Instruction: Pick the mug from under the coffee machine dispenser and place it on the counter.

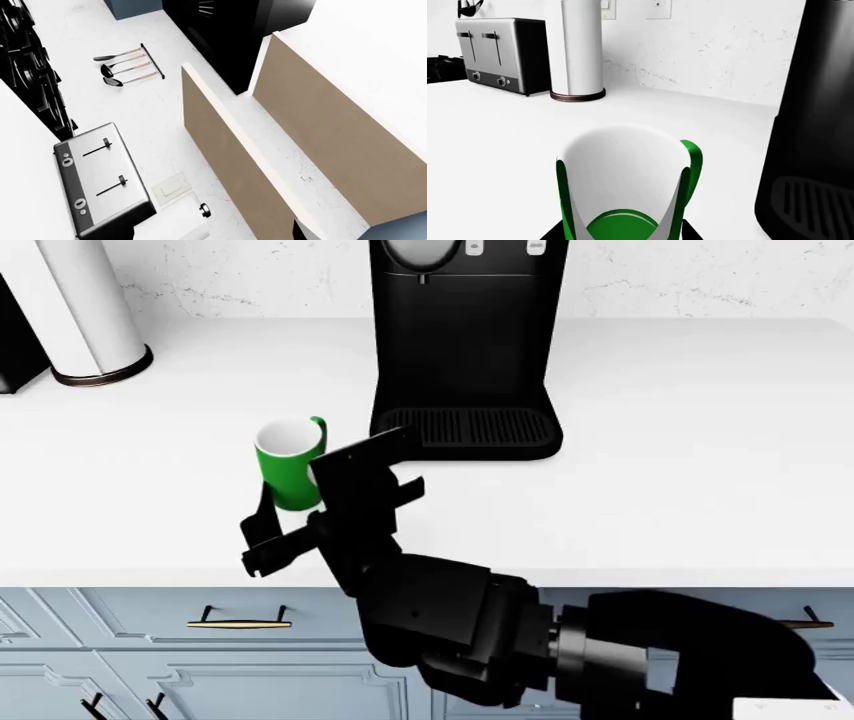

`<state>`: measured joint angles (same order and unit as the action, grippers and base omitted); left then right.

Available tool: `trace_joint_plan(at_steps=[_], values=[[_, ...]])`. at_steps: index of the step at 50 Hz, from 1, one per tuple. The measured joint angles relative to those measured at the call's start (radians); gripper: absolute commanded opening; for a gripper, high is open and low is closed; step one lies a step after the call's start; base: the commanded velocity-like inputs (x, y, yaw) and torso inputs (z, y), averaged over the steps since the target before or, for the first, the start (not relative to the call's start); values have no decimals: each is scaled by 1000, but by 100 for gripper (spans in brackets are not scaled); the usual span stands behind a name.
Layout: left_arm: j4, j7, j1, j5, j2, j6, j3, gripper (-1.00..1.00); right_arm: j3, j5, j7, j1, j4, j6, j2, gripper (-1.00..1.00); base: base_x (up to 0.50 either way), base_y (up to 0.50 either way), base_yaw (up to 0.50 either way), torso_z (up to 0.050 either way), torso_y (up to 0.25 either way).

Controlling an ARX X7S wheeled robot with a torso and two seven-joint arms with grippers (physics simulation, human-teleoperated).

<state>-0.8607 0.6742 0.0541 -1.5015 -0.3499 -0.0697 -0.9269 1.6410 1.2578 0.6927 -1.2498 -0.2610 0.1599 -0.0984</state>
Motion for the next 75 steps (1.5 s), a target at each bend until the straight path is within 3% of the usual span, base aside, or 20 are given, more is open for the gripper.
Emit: trace_joint_plan(at_steps=[48, 49, 75], values=[[1, 2, -6, -4, -3, 8, -4, 100, -15, -19, -63, 50, -115, -20, 45, -100, 0, 0, 0, 0, 0], [2, 2, -6, -4, -3, 8, -3, 100, -16, -20, -64, 50, -116, -20, 45, 100, 11, 0, 0, 0, 0], [2, 1, -9, -6, -3, 13, -5, 100, -21, -28, -59, 50, -66, -37, 23, 100, 0, 0, 0, 0, 0]])
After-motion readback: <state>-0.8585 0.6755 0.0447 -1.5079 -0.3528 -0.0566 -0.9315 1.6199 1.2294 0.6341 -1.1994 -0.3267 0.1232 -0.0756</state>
